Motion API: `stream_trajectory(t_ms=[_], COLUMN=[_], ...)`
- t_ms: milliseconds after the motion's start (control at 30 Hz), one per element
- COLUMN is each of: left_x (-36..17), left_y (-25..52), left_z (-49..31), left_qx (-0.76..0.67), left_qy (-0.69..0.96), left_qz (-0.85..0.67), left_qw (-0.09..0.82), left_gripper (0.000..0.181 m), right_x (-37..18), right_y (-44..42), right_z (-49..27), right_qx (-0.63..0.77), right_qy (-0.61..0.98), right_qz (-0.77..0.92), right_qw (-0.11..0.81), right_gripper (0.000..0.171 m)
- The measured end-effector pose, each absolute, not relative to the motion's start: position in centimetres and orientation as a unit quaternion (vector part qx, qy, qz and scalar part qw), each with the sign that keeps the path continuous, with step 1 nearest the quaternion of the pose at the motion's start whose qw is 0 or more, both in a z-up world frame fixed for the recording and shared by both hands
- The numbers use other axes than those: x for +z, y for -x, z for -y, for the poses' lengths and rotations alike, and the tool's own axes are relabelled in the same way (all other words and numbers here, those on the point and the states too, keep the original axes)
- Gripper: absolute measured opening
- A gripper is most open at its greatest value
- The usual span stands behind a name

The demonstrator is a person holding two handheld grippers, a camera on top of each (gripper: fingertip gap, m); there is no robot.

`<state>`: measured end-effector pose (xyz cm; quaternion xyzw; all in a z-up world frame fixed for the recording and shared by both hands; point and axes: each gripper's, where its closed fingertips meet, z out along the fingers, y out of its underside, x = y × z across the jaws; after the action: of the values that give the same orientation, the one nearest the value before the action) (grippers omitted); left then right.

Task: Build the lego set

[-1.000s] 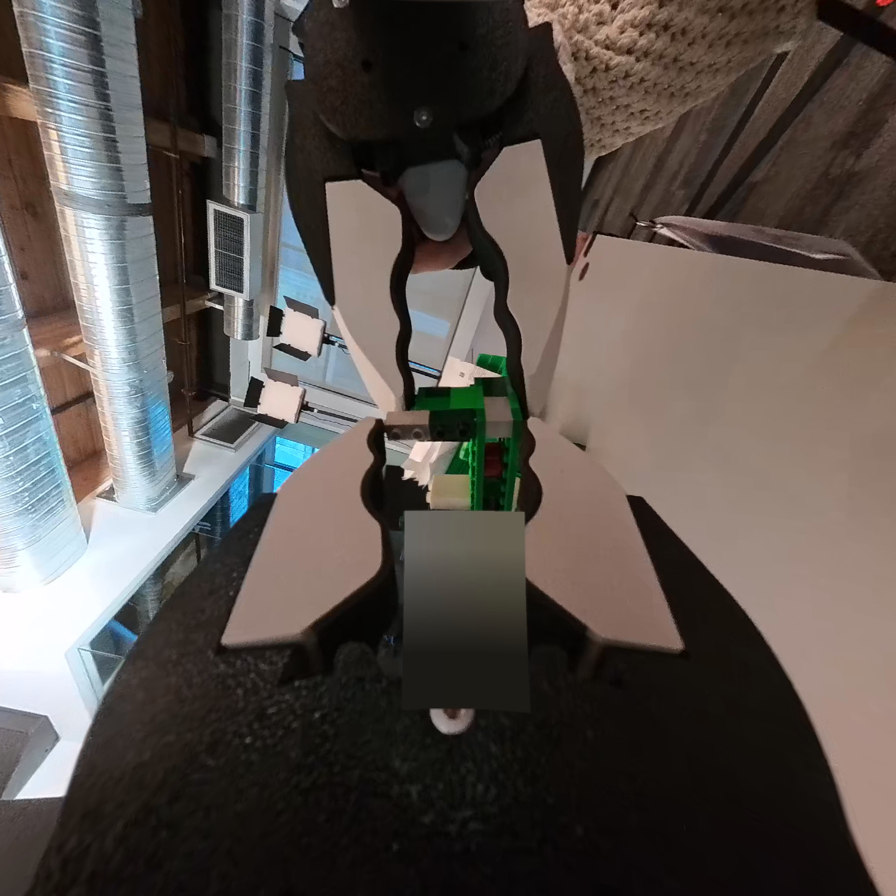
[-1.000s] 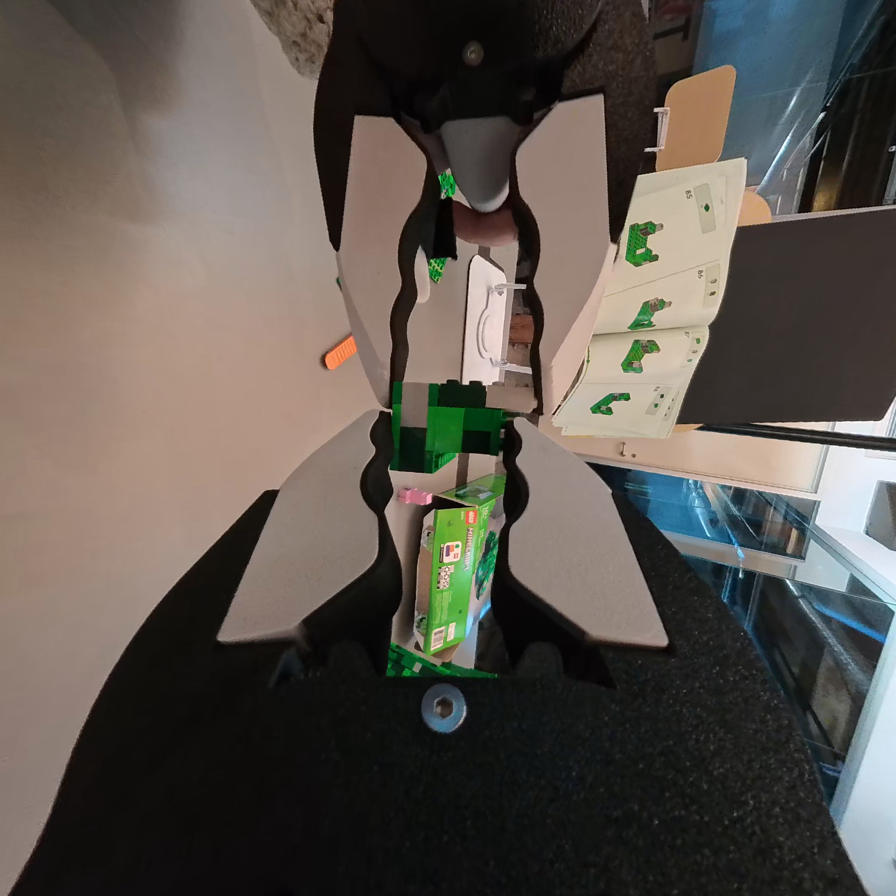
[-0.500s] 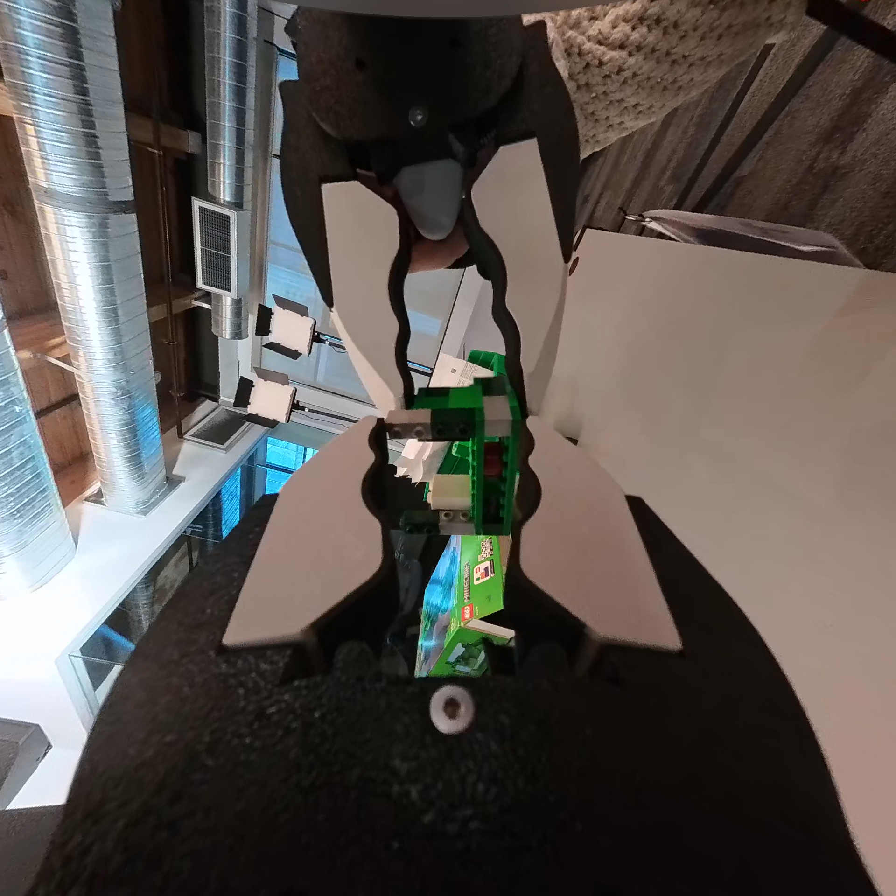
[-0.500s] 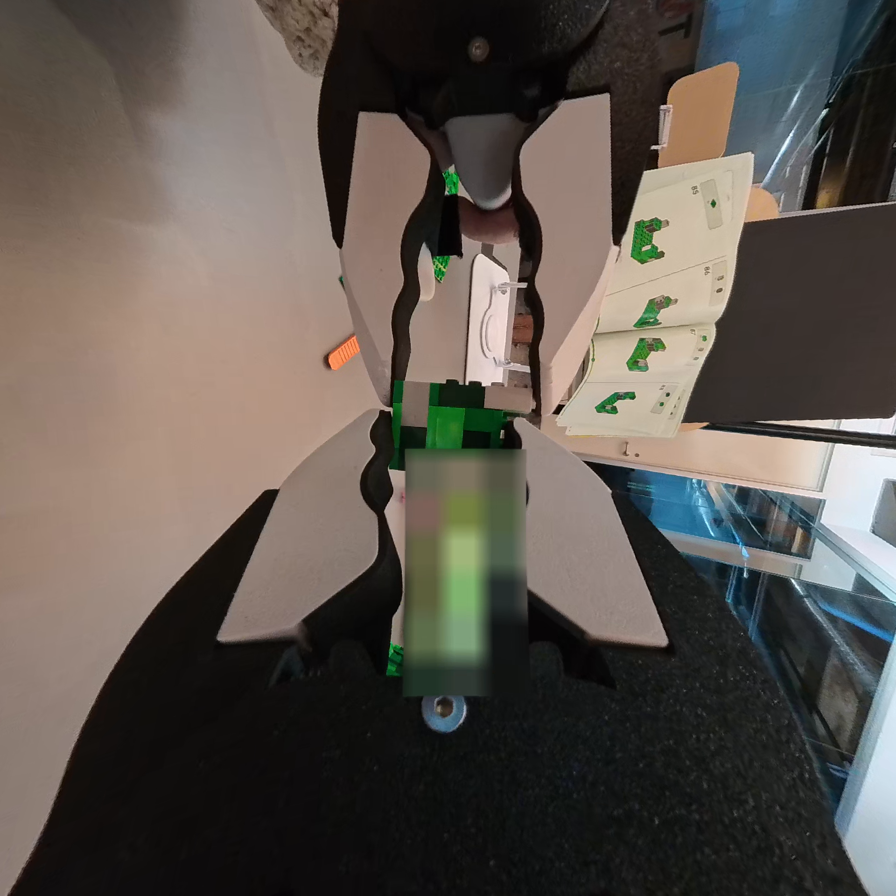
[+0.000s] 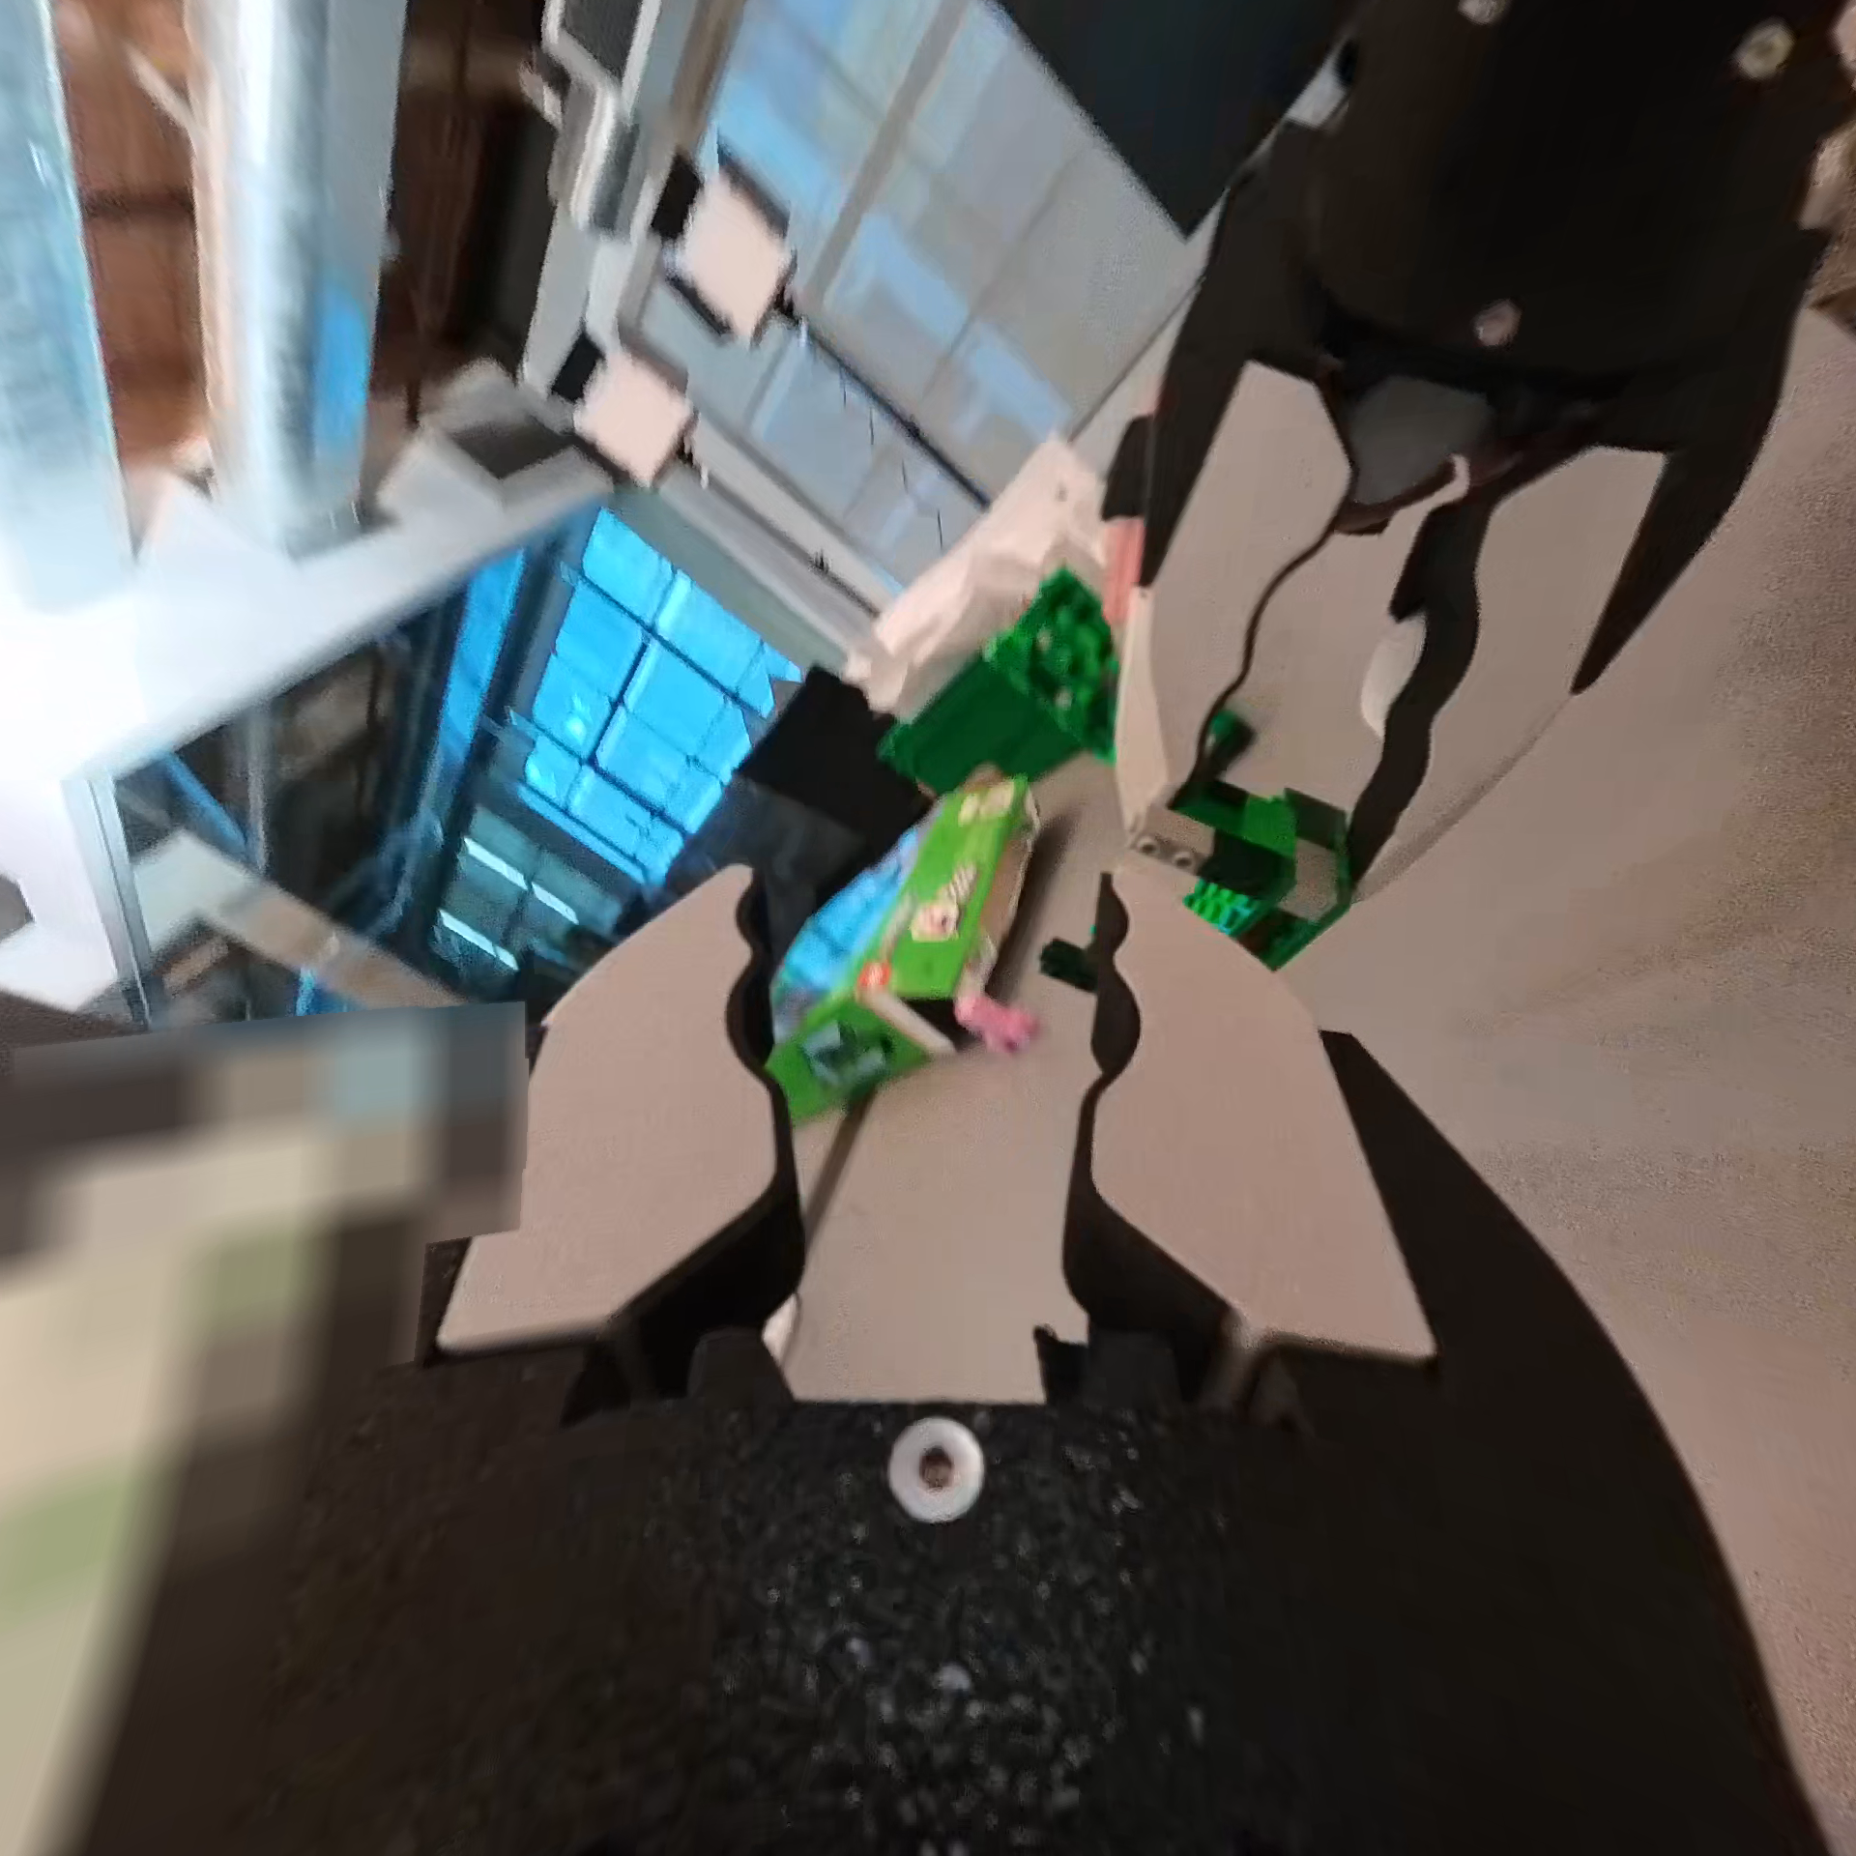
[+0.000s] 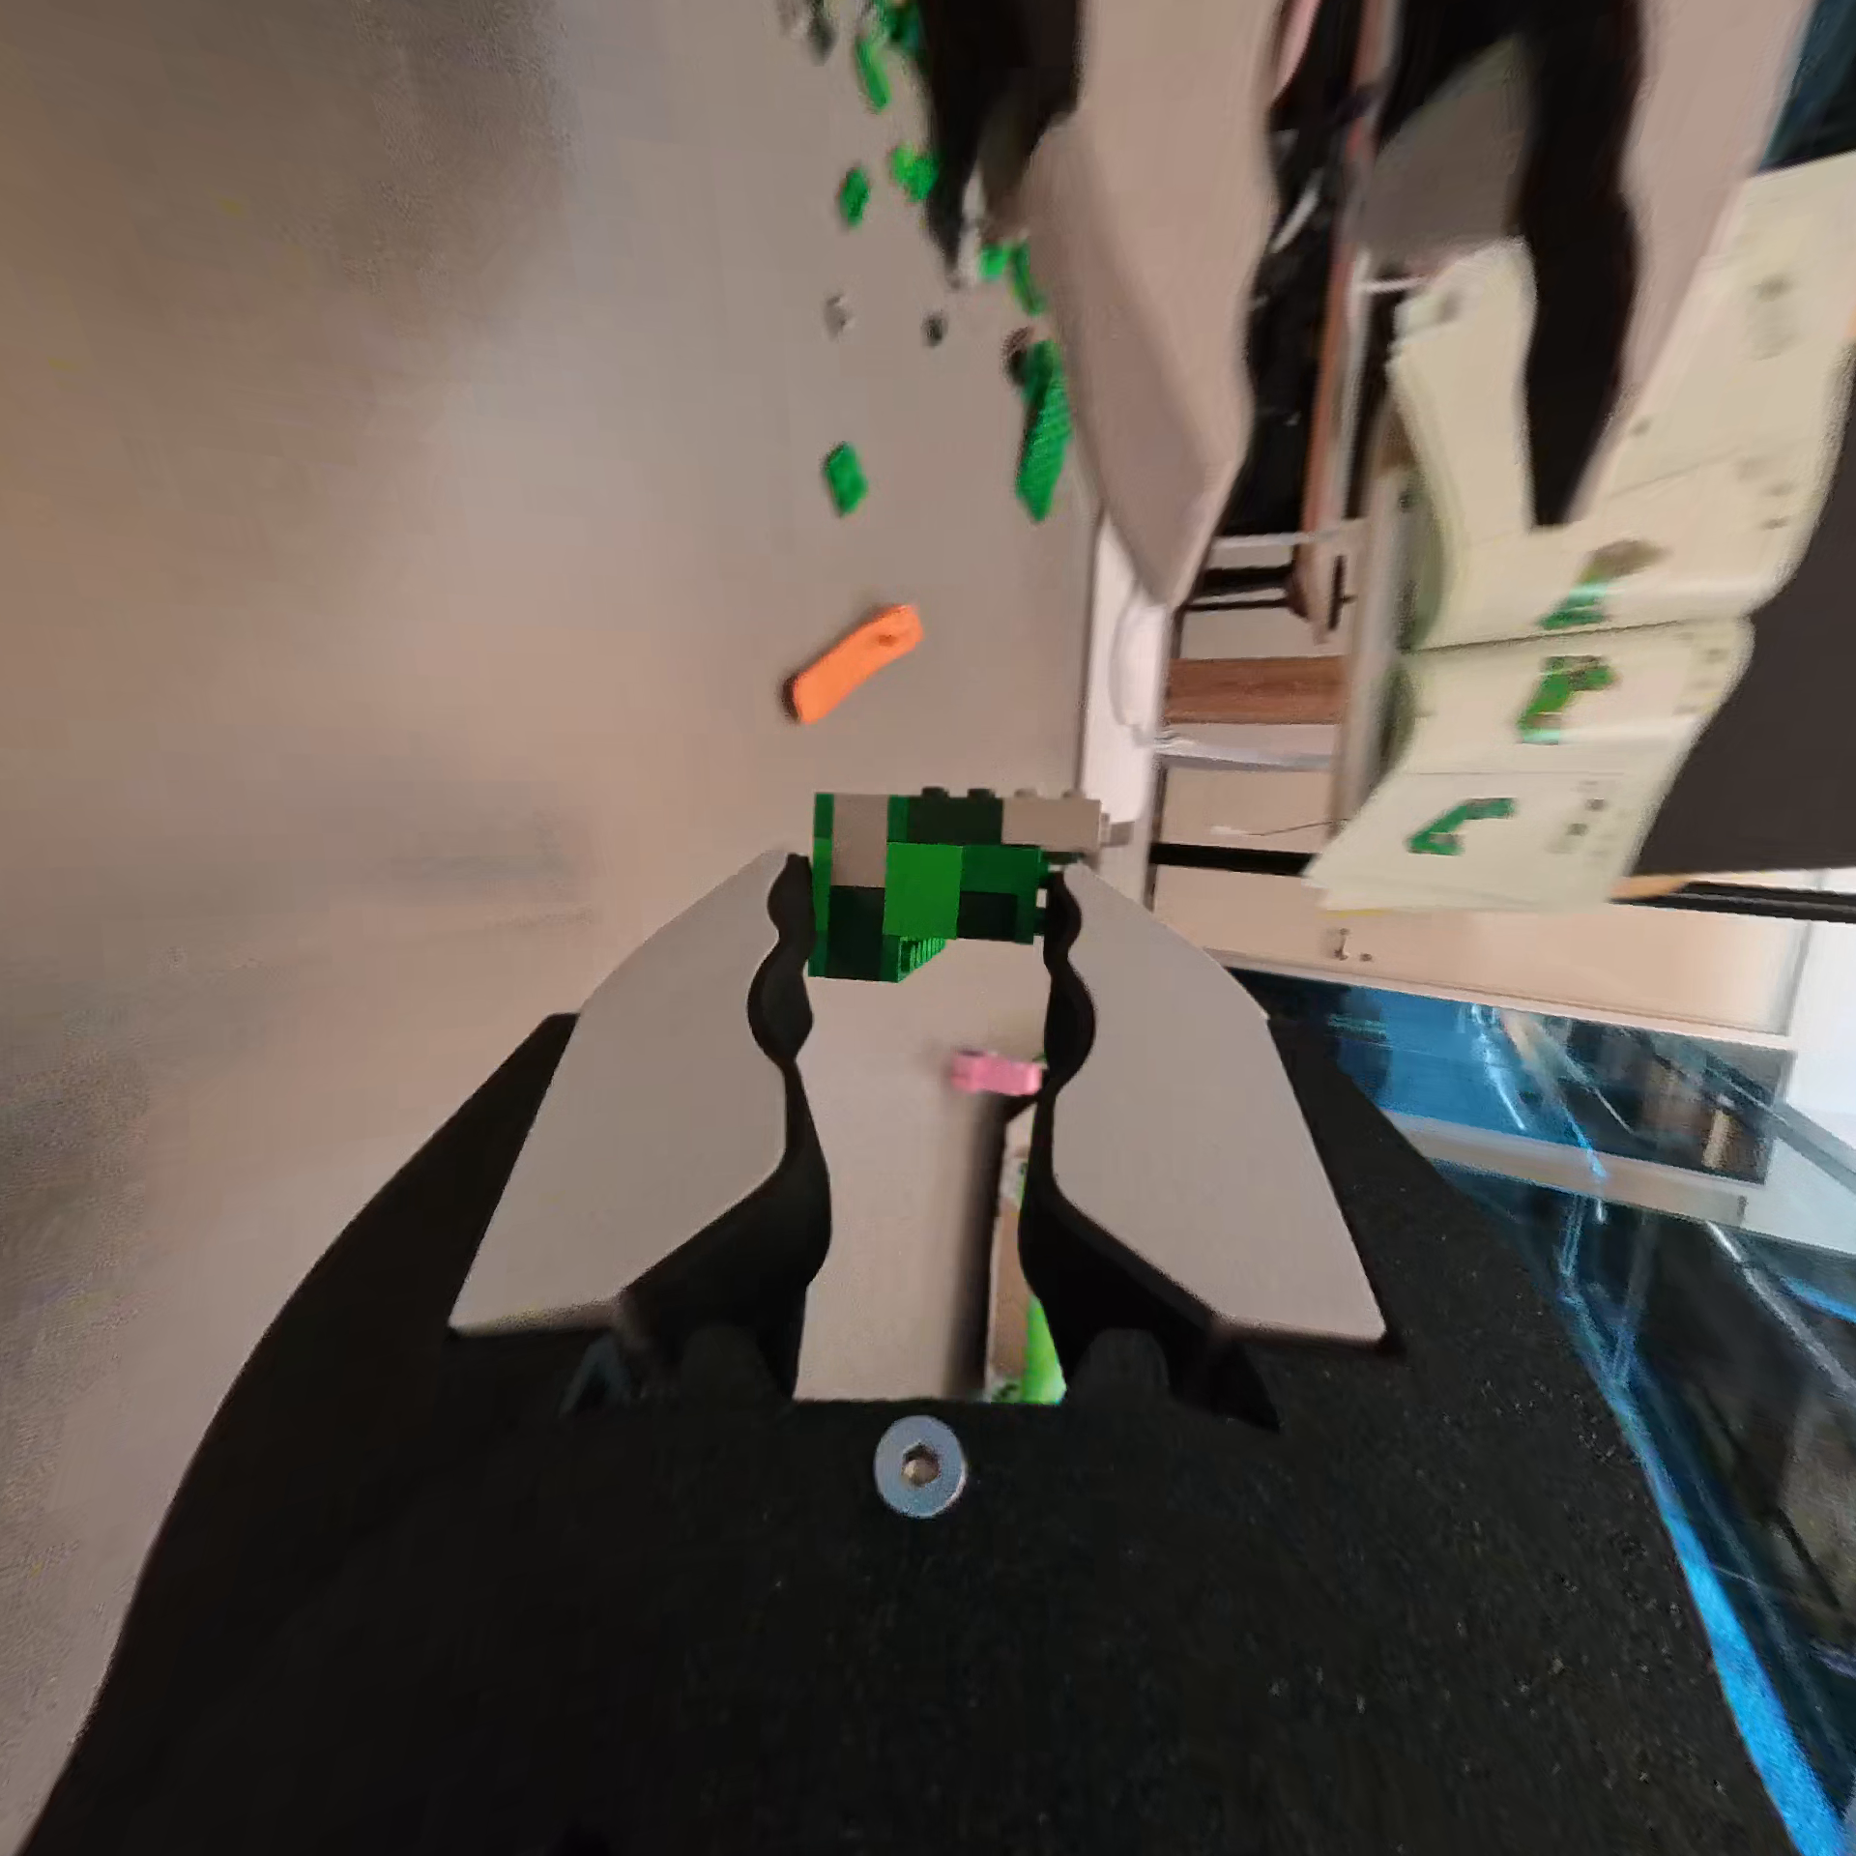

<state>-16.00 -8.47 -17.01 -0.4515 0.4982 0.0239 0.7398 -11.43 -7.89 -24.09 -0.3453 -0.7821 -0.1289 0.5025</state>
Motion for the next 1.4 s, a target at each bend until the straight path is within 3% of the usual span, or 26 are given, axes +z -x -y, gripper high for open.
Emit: stream_trajectory(t_ms=[167, 433, 533, 667, 767, 833, 933, 1067, 1167, 1300, 1400], left_x=[-21.3, -22.2, -23.0, -23.8, -24.2, -24.3, -24.2, -24.2, -24.4, -25.8, -27.2], left_y=[19.6, 21.2, 21.2, 21.2, 21.2, 21.1, 20.9, 20.6, 19.9, 17.9, 16.2], left_z=[7.9, 7.4, 7.0, 6.6, 6.5, 6.5, 6.5, 6.4, 6.5, 6.7, 6.9], left_qx=[0.04, 0.057, 0.07, 0.084, 0.087, 0.087, 0.091, 0.089, 0.063, -0.016, -0.077], left_qy=[0.536, 0.584, 0.597, 0.61, 0.622, 0.626, 0.629, 0.638, 0.654, 0.709, 0.749], left_qz=[-0.437, -0.368, -0.362, -0.359, -0.354, -0.348, -0.338, -0.323, -0.311, -0.287, -0.265], left_qw=[0.721, 0.721, 0.712, 0.701, 0.693, 0.692, 0.694, 0.693, 0.687, 0.644, 0.602], left_gripper=[0.052, 0.048, 0.048, 0.049, 0.049, 0.05, 0.049, 0.048, 0.048, 0.067, 0.089], right_x=[-29.2, -30.3, -30.6, -29.7, -28.8, -28.8, -29.2, -31.4, -31.9, -30.8, -28.9], right_y=[12.6, 13.3, 13.0, 12.3, 10.9, 9.8, 8.9, 9.0, 10.0, 10.8, 10.4], right_z=[5.1, 3.2, 3.5, 4.2, 5.3, 6.2, 5.3, 5.1, 6.0, 10.3, 7.6], right_qx=[-0.142, -0.193, -0.192, -0.171, -0.087, 0.045, 0.202, 0.303, 0.322, 0.388, 0.375], right_qy=[0.34, 0.316, 0.327, 0.34, 0.388, 0.451, 0.523, 0.547, 0.531, 0.459, 0.451], right_qz=[0.793, 0.797, 0.804, 0.804, 0.808, 0.802, 0.762, 0.742, 0.748, 0.773, 0.759], right_qw=[0.485, 0.476, 0.457, 0.457, 0.435, 0.39, 0.323, 0.242, 0.233, 0.204, 0.281], right_gripper=[0.044, 0.044, 0.059, 0.066, 0.066, 0.058, 0.06, 0.059, 0.059, 0.057, 0.045])
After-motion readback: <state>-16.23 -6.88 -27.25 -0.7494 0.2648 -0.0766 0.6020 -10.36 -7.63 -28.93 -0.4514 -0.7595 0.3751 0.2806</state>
